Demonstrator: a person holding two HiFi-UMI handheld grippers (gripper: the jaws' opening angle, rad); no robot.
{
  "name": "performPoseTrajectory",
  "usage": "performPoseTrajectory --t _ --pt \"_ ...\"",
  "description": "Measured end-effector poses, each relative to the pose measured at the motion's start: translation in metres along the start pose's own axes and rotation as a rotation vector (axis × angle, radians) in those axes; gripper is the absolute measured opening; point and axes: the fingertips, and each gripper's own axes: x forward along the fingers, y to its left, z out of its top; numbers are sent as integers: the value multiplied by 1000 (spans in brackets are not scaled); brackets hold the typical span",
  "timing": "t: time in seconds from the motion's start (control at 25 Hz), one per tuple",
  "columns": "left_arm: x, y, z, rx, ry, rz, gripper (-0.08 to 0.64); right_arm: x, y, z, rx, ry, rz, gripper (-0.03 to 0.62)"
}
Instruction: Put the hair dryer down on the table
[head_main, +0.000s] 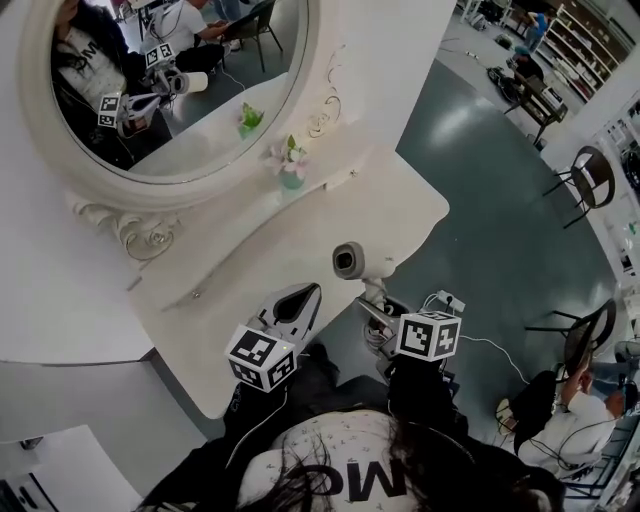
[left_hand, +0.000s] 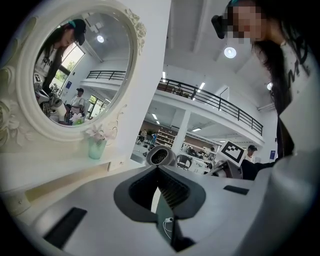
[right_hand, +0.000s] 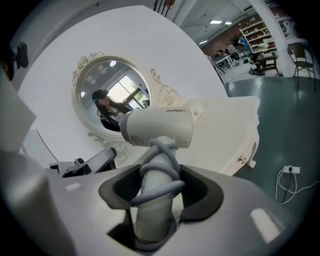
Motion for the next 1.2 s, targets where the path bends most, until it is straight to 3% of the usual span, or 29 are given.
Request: performPoseTrajectory --t 0.4,0.76,1.2 --pt "13 20 11 -8 -24 15 0 15 -8 20 -7 8 -8 232" --pt "29 29 21 -3 -36 77 0 23 -35 51 -19 20 -5 232" --pt "85 52 30 -49 -60 245 0 64 -100 99 -118 187 25 232"
